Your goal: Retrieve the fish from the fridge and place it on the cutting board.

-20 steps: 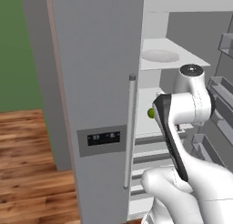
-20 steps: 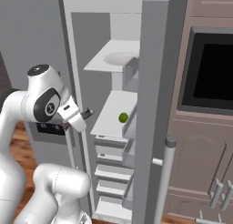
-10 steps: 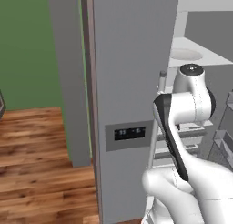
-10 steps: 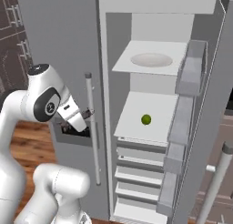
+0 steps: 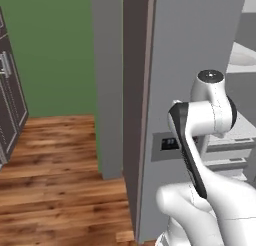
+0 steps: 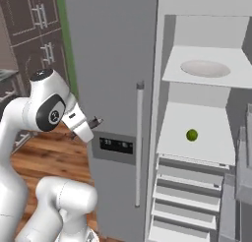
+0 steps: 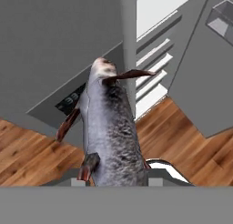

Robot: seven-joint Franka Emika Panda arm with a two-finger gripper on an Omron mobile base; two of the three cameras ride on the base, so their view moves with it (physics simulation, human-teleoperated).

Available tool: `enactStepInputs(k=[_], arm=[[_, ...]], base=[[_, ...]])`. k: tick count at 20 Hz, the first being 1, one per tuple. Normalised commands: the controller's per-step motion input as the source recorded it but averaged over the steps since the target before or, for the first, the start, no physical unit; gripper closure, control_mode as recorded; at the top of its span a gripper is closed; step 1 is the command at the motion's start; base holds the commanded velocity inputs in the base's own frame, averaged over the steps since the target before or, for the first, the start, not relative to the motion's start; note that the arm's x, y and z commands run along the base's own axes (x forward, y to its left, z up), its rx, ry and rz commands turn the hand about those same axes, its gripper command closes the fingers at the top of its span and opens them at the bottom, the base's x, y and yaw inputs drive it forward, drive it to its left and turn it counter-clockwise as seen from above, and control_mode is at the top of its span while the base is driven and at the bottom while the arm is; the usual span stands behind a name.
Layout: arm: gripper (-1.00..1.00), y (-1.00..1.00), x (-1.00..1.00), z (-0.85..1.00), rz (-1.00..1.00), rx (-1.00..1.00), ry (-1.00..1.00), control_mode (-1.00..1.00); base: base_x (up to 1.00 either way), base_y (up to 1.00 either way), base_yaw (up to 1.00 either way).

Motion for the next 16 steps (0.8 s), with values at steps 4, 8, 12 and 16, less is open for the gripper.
enactStepInputs(k=[4, 8, 12, 16], arm=[[1.00, 0.00, 0.00, 0.00, 0.00, 0.00, 0.00, 1.00], [1.00, 0.00, 0.00, 0.00, 0.00, 0.00, 0.00, 1.00], [1.00, 0.00, 0.00, 0.00, 0.00, 0.00, 0.00, 1.00], [1.00, 0.00, 0.00, 0.00, 0.00, 0.00, 0.00, 1.00]], base=[[-0.14, 0.59, 0.19], [-0.14, 0.54, 0.30], [-0.12, 0.59, 0.33], [-0.09, 0.64, 0.32]])
